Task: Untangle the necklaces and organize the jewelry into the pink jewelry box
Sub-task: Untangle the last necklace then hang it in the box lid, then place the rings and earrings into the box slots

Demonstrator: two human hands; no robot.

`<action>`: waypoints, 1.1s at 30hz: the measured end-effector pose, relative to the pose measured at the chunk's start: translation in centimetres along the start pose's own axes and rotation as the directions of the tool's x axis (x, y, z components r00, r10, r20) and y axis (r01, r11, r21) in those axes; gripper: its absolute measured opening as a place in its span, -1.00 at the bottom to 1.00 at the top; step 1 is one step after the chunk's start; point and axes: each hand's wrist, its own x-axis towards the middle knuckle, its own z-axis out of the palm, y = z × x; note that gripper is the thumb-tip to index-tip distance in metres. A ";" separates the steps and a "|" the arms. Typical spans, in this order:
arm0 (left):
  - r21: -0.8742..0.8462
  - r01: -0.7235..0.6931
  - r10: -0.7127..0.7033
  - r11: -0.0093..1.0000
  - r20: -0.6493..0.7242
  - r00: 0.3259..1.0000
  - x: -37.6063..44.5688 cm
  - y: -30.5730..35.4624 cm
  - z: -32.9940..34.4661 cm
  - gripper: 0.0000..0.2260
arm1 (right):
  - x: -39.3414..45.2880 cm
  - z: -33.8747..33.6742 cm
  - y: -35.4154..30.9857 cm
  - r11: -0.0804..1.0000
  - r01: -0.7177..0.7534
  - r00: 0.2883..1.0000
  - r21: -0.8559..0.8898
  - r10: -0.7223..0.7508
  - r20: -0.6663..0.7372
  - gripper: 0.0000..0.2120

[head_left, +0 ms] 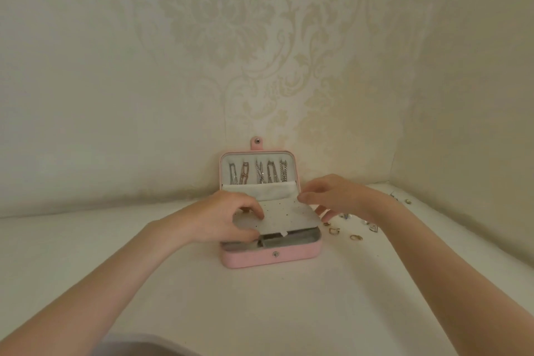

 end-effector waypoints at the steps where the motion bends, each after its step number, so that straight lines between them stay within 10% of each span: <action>1: -0.105 -0.005 0.001 0.994 -0.036 0.999 0.1 -0.1 -0.4 -0.85 | 0.1 -0.3 0.0 0.998 0.008 1.000 0.062 -0.006 -0.025 -0.71; 4: -0.426 -0.022 -0.120 0.904 -0.303 0.945 1.2 -1.0 -1.6 -0.86 | 0.6 -1.0 0.4 0.949 0.048 0.991 0.311 -0.007 -0.132 -0.67; 8: -0.474 0.155 -0.445 0.867 -0.595 0.669 3.3 -3.4 -0.8 -0.88 | 2.6 -0.4 1.2 0.896 0.033 0.974 0.444 0.072 -0.216 -0.71; 19: -0.986 0.096 -0.656 0.137 -0.017 0.755 6.3 -3.0 -0.4 -0.71 | 8.7 2.7 -1.0 0.680 0.046 0.939 0.732 0.220 -0.264 -0.75; 33: -0.946 -0.065 -0.721 0.318 -0.286 0.631 8.5 -3.0 0.8 -0.79 | 10.4 2.0 -0.7 0.558 0.132 0.943 0.819 0.184 -0.277 -0.80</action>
